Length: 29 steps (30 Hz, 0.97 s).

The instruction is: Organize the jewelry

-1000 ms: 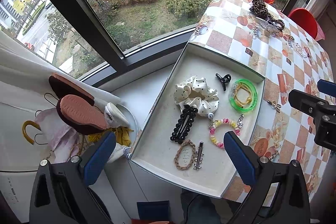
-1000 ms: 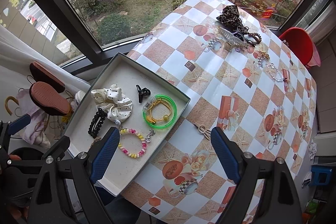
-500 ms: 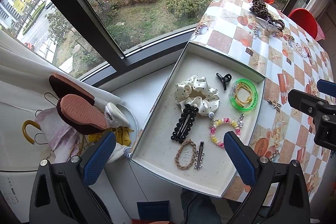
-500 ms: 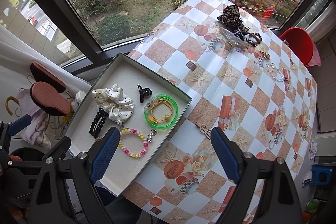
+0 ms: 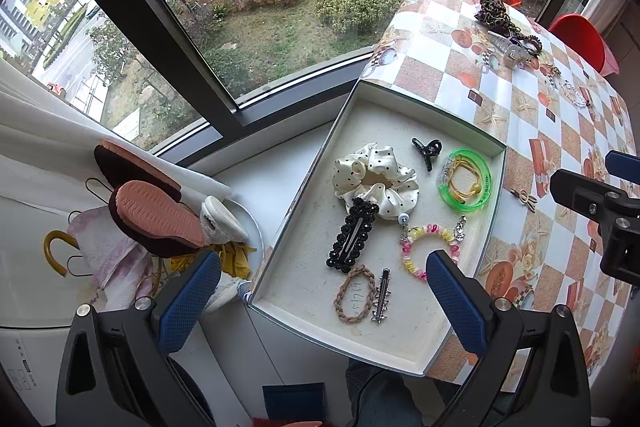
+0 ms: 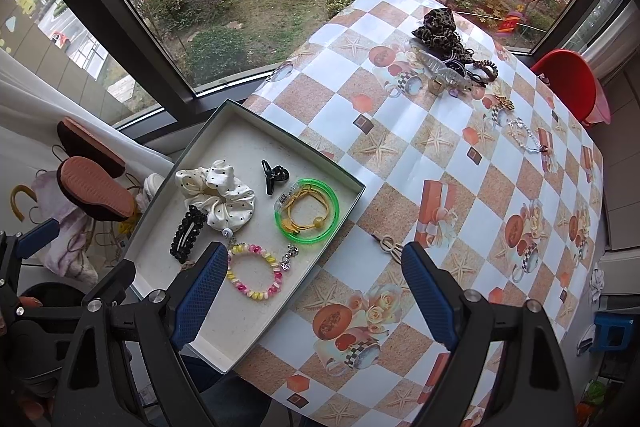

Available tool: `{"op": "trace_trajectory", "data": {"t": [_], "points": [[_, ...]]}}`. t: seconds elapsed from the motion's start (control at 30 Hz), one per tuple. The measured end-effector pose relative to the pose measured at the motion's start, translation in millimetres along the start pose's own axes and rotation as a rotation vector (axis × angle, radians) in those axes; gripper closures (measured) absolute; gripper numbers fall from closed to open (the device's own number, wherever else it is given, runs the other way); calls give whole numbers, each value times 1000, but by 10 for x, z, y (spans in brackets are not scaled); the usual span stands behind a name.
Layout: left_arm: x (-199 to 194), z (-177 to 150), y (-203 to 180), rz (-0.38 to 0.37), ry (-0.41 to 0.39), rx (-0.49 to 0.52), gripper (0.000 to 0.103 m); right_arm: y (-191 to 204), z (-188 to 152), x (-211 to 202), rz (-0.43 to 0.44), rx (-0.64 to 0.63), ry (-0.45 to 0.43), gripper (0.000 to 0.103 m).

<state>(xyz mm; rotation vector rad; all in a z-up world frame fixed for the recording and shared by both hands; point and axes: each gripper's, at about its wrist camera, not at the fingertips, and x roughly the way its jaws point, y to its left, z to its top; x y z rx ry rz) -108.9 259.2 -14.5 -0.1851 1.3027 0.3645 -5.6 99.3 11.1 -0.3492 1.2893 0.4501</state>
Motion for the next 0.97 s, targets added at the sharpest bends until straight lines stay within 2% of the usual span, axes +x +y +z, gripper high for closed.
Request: {"op": "trace_trajectory", "data": {"t": [0.97], "points": [[32,3,16,17,4,23,0,22,-34,11,2,5,5,13]]}}
